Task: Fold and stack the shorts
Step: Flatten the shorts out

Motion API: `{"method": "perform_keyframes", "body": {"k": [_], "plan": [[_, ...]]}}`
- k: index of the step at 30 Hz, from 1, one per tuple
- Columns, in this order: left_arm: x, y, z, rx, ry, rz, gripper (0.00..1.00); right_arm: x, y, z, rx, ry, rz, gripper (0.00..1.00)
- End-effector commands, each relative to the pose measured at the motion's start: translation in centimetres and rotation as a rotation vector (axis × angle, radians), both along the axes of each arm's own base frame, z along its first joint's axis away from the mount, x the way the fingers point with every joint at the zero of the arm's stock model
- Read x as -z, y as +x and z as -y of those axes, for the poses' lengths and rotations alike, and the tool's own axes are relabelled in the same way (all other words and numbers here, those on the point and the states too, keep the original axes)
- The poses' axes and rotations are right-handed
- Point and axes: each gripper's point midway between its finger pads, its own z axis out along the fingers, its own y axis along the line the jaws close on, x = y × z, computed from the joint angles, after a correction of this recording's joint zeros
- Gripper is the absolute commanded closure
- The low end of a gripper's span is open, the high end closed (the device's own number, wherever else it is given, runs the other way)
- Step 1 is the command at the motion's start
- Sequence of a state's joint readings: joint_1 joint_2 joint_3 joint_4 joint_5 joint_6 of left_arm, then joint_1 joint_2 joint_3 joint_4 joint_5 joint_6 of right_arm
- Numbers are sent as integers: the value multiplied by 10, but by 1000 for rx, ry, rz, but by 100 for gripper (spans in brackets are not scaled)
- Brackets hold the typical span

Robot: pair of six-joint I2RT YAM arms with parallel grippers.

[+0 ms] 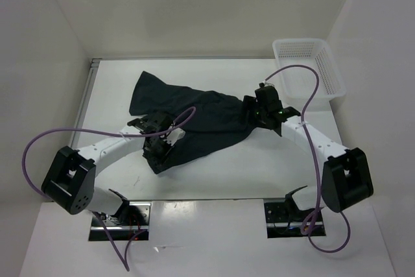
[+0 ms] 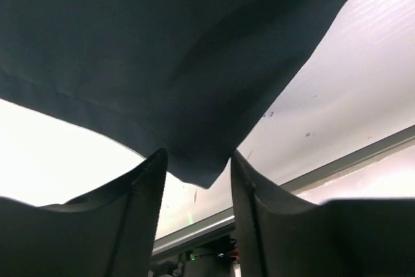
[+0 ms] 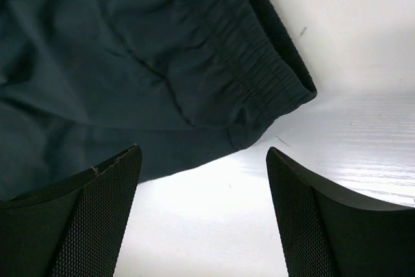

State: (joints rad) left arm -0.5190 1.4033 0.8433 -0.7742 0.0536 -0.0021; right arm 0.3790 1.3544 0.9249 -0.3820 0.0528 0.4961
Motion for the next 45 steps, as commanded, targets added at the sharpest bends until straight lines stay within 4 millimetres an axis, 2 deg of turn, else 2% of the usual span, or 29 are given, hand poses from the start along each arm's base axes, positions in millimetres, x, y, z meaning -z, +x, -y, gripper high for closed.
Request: {"method": "perform_keyframes", "body": {"k": [1,3,5,7,9,11,15,19,20,21,23,24,25,26,27,29,31,32,33,34,35,37,38,39,40,42,43,44,45], "plan": [[0,-3,6,24,-3,-24,45,37,3,11,79,-55,-71,18],[0,-8,12,58,-3,-24,43,53,6,13,102,-79,-112,18],[3,-13,15,82,2,-31,42,61,6,15,141,-80,-132,18],[6,-21,18,117,13,-47,39,61,12,16,183,-67,-117,18],[16,-27,19,156,46,-52,35,52,23,16,225,-46,-66,18],[21,-28,20,166,65,-62,33,48,29,17,256,-32,-38,18],[35,-13,14,164,127,9,32,67,31,29,319,-94,-60,18],[44,-14,4,159,170,23,55,73,39,27,315,-47,-50,18],[47,-18,0,160,179,10,70,76,41,27,315,-46,-49,20],[49,-21,-2,160,184,3,78,74,42,21,297,-21,-47,24],[52,-21,-7,151,194,3,93,89,41,19,289,-28,-80,50],[52,-21,-7,150,194,3,100,87,45,18,289,-29,-81,76],[50,-19,-8,141,188,11,100,93,38,20,289,-52,-123,87],[48,-19,-12,124,191,6,100,90,38,22,296,-65,-130,96],[43,-18,-17,108,203,3,100,94,31,27,313,-84,-156,100],[23,6,-19,49,189,83,100,79,23,30,305,-94,-161,100],[4,31,-34,-75,165,123,100,41,25,31,275,-70,-66,100],[-14,54,-29,-116,114,174,100,26,25,31,263,-61,-27,100],[-23,66,-38,-175,99,188,100,3,26,32,254,-41,33,100],[-31,75,-39,-195,80,208,100,-9,30,28,224,-31,67,100],[-36,88,-38,-210,66,239,100,-28,39,23,212,-11,106,100],[-50,125,-37,-252,43,349,100,-43,59,12,163,-8,141,100],[-63,151,-39,-282,38,441,100,-81,83,4,152,13,223,100],[-76,170,-40,-304,29,498,100,-96,97,0,141,9,246,100],[-112,206,-44,-352,4,606,100,-137,127,-10,124,17,328,100],[-173,251,-55,-425,-35,793,100,-184,148,-17,107,21,412,100],[-205,269,-73,-480,-45,879,100,-239,163,-19,113,40,531,100],[-276,290,-79,-516,-112,1053,100,-268,163,-15,125,43,589,100],[-306,296,-89,-542,-133,1129,100,-289,164,-15,124,51,634,100]]}}
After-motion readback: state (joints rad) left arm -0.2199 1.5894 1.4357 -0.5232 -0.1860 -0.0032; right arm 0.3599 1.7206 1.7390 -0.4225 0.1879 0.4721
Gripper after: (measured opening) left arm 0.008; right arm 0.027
